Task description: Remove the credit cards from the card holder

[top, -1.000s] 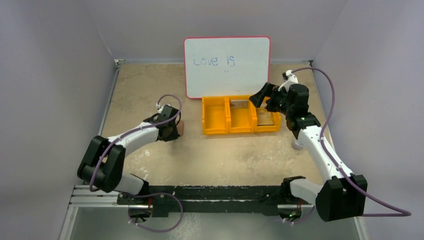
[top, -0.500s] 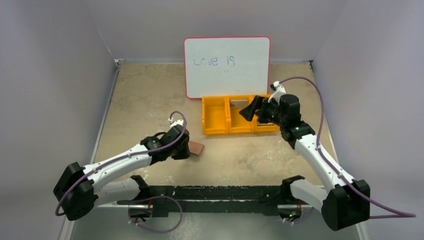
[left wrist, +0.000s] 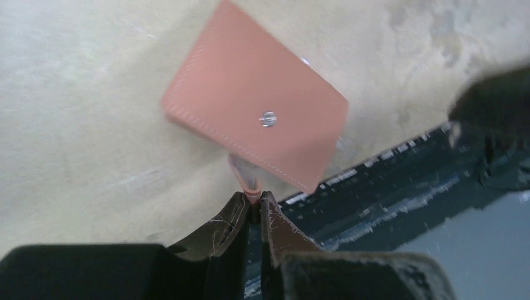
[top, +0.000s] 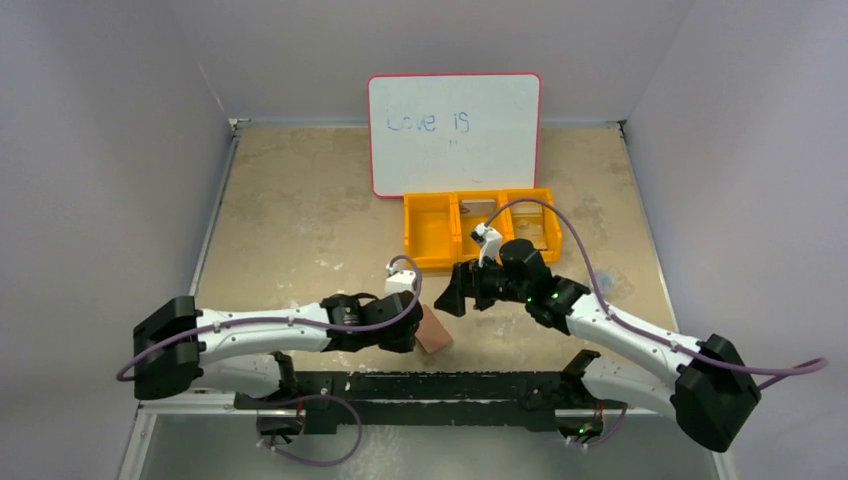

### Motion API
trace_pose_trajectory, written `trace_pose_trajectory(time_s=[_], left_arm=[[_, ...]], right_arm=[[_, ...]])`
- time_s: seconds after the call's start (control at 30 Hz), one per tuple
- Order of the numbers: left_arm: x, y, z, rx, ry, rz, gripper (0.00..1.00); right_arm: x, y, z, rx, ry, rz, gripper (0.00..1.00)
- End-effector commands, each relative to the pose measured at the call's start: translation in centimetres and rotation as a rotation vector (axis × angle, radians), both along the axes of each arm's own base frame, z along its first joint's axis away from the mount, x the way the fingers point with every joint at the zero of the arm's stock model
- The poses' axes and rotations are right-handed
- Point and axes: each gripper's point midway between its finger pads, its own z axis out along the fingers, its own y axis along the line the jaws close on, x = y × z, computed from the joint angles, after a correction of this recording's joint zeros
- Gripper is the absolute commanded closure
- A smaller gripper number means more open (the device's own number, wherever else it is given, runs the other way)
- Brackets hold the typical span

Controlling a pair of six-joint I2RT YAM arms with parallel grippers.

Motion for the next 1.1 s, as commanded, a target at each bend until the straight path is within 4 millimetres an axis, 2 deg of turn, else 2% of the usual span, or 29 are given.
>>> trace_pose_trajectory(time_s=[0.0,0.07,0.1,0.23,0.37,0.53,0.77,0.9,1.07], left_arm=[[3.8,2.7,0.9,0.047,-0.137,0.308,1.00],[4.5,4.5,0.6,0.042,-0.167,0.422,1.00],[4.8,5.0,0.6,0.024,-0.178,0.465,0.96],[5.7,6.0,1.0,-0.070,-0.216,0.579,0.55],[6.3,7.3,1.0,-0.071,-0.252,0.647,0.39],[6.7,8.8,1.0,-0.042,-0.277,0.714,0.34],[7.2,9.0,-0.8,-0.076,-0.163,0.728,0.33],[7.0,7.5,-0.9,-0.153,-0.088,0.694,0.33],[6.7,5.5,-0.5,-0.182,-0.047,0.623,0.33]], right_arm=[[0.1,1.0,0.3,0.029,-0.020,-0.039,0.04],[0.0,0.7,-0.5,0.013,-0.006,-0.065,0.04],[0.1,0.7,-0.5,0.016,-0.008,-0.075,0.04],[-0.1,1.3,-0.8,0.016,-0.012,-0.034,0.04],[0.1,2.2,-1.5,-0.044,-0.017,-0.030,0.03],[0.6,2.9,-1.8,-0.140,-0.037,-0.109,0.03],[1.3,3.1,-2.4,-0.177,-0.039,-0.212,0.13],[1.6,3.3,-1.5,-0.138,-0.057,-0.226,0.14],[1.4,4.2,-1.2,-0.117,-0.070,-0.175,0.15]])
